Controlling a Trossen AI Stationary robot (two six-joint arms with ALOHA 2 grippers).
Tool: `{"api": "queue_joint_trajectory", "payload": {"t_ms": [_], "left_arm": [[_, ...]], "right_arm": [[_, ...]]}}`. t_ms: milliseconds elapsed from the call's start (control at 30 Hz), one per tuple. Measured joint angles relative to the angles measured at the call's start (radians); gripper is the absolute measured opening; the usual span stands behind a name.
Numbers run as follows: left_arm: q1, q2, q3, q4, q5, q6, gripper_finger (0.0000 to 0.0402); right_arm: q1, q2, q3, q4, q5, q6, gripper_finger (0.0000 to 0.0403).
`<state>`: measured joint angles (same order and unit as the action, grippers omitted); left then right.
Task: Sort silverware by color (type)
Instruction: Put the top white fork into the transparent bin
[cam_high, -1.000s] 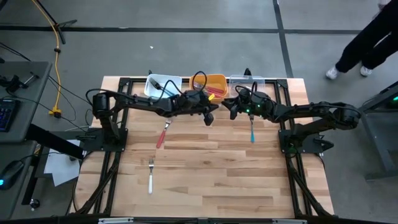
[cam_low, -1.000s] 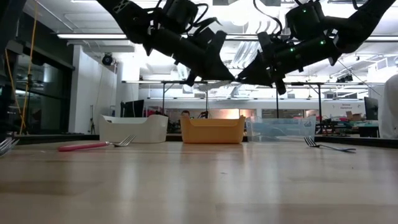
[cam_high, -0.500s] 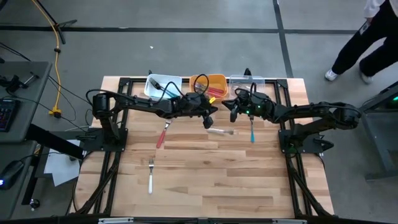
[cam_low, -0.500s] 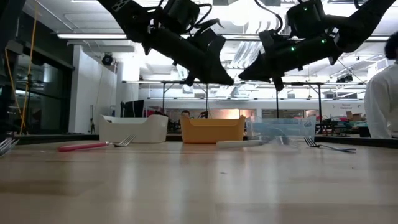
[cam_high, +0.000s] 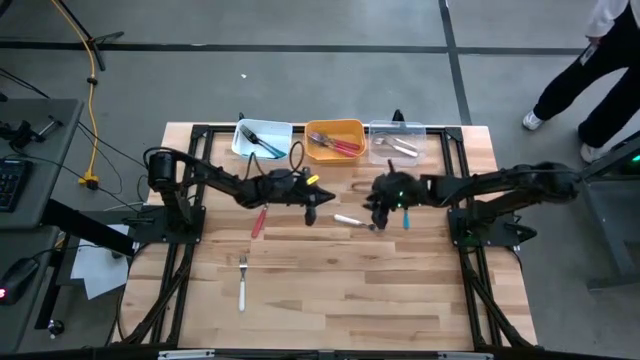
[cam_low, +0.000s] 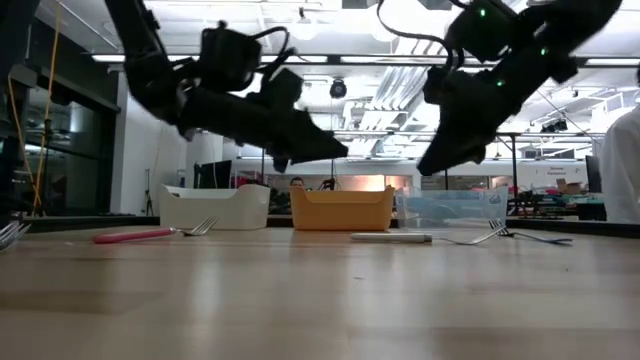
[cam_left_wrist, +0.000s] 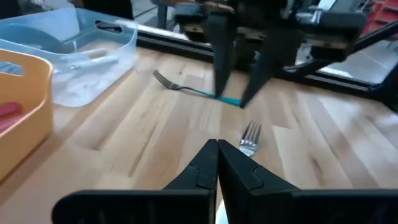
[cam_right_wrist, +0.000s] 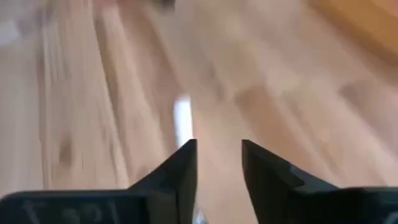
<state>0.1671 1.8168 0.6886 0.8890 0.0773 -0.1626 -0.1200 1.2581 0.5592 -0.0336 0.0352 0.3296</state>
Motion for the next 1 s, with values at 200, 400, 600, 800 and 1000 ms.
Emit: {"api": "queue_joint_trajectory", "payload": {"t_ms": [200, 400, 600, 800, 1000], "left_arm": [[0.019, 0.000, -0.057, 0.051, 0.001, 0.033, 0.0001], [0.036, 0.000, -0.082, 0.053, -0.009, 0.068, 0.0001], [0.036, 0.000, -0.137, 0.119, -0.011, 0.079, 0.0001], [0.036, 0.000, -0.193, 0.171, -0.012, 0.075, 0.0001], [0.037, 0.001, -0.202, 0.187, -0.027, 0.070, 0.0001]], "right_arm": [[0.125, 0.092, 0.134, -0.241, 0.063, 0.017, 0.0136], [0.141, 0.250, 0.222, -0.329, 0.024, 0.010, 0.0130], [0.140, 0.384, 0.309, -0.404, 0.017, -0.042, 0.0129], [0.116, 0.471, 0.348, -0.411, -0.016, -0.086, 0.0128], [0.072, 0.497, 0.369, -0.405, -0.093, -0.090, 0.0117]]}}
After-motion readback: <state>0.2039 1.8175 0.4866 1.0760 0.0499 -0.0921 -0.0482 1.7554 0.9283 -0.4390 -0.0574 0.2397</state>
